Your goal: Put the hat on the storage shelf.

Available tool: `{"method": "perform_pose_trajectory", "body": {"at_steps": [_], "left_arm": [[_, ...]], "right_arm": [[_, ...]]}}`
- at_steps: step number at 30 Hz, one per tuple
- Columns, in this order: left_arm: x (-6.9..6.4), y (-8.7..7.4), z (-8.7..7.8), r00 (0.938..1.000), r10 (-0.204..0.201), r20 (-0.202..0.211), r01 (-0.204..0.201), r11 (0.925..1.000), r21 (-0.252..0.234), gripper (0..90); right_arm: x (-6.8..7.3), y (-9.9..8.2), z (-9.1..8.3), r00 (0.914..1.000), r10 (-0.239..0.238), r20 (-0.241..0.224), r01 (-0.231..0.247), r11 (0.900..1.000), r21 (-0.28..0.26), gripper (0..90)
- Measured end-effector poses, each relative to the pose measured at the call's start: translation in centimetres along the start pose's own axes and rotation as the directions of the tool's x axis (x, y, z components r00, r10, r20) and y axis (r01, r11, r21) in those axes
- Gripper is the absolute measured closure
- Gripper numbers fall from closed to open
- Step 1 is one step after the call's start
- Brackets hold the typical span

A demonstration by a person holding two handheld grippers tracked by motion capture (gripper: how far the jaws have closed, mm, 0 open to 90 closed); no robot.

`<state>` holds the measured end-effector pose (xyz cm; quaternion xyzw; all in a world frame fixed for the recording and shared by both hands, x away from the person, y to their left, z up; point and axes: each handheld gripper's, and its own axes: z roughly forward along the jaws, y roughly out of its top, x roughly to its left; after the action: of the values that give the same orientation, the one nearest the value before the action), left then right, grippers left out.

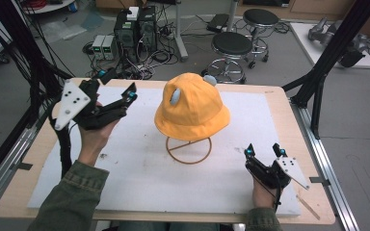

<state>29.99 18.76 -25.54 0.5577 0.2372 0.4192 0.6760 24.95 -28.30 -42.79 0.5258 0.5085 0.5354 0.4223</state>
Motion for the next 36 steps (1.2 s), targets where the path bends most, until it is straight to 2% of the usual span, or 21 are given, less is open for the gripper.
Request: {"method": "perform_pose_trajectory", "body": {"at_steps": [3,6,10,15,18,21,26,27,32,34,36], "left_arm": [[1.2,-0.4,-1.3,0.9979,-0.017,-0.063,0.016,0.9998,-0.009,32.8],[2.3,-0.8,-2.6,0.9919,-0.025,-0.124,0.024,0.9996,-0.017,32.9],[3.5,-1.1,-4.3,0.9785,-0.038,-0.203,0.032,0.9989,-0.036,33.5],[4.7,-2.0,-6.1,0.9609,-0.036,-0.274,0.034,0.9993,-0.014,33.5],[5.4,-2.6,-7.3,0.9471,-0.053,-0.316,0.054,0.9985,-0.008,33.5],[5.8,-3.4,-8.3,0.9341,-0.045,-0.354,0.051,0.9987,0.006,33.5],[5.7,-5.1,-10.0,0.895,-0.018,-0.446,0.03,0.9994,0.02,33.2],[5.7,-5.4,-10.3,0.8892,-0.021,-0.457,0.036,0.999,0.025,33.1],[6.2,-7.4,-11.8,0.869,-0.032,-0.494,0.078,0.9943,0.073,31.8],[6.3,-8.3,-12.4,0.8638,-0.051,-0.501,0.107,0.9907,0.084,31.6],[6.2,-9.2,-12.9,0.8639,-0.056,-0.5,0.131,0.9846,0.116,31.6]], "right_arm": [[0.0,0.0,0.0,1.0,-0.009,0.001,0.009,1.0,0.002,10.8],[0.0,0.0,0.1,0.9999,-0.01,0.002,0.01,0.9999,-0.001,10.8],[0.1,-0.1,0.1,0.9999,-0.015,0.001,0.015,0.9999,0.001,10.8],[0.1,0.0,0.0,0.9999,-0.011,0.004,0.011,0.9999,0.0,10.8],[0.0,0.0,0.0,0.9999,-0.015,0.007,0.015,0.9999,-0.002,10.8],[0.1,0.0,-0.1,0.9998,-0.011,0.016,0.011,0.9999,-0.004,10.8],[-0.1,0.0,-0.1,0.9998,-0.005,0.021,0.005,1.0,-0.004,10.8],[-0.1,0.0,-0.2,0.9998,-0.004,0.02,0.004,1.0,-0.003,10.8],[-0.2,0.0,-0.3,0.9998,-0.004,0.022,0.004,1.0,-0.003,10.8],[-0.2,0.0,-0.3,0.9998,-0.005,0.02,0.005,1.0,-0.004,10.9],[-0.2,0.0,-0.3,0.9998,-0.007,0.02,0.007,1.0,-0.004,10.8]]}}
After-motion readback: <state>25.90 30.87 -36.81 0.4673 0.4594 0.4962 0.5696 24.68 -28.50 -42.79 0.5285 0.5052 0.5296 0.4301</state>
